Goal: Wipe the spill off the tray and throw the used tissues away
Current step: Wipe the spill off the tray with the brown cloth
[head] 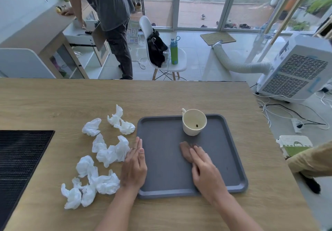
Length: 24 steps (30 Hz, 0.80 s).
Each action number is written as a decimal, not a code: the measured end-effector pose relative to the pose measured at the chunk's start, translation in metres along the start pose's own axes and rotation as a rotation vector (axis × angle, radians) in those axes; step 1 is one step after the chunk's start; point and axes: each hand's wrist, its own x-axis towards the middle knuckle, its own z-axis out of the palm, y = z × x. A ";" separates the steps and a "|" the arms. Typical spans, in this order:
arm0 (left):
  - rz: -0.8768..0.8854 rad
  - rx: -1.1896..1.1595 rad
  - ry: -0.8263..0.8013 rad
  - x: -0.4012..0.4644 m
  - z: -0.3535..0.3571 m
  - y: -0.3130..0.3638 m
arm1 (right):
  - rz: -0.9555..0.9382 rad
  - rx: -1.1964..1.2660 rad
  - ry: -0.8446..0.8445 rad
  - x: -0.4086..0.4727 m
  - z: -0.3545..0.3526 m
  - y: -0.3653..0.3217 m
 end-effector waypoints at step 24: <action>0.093 0.149 -0.018 0.003 0.001 -0.001 | 0.257 -0.024 0.122 -0.034 -0.041 0.034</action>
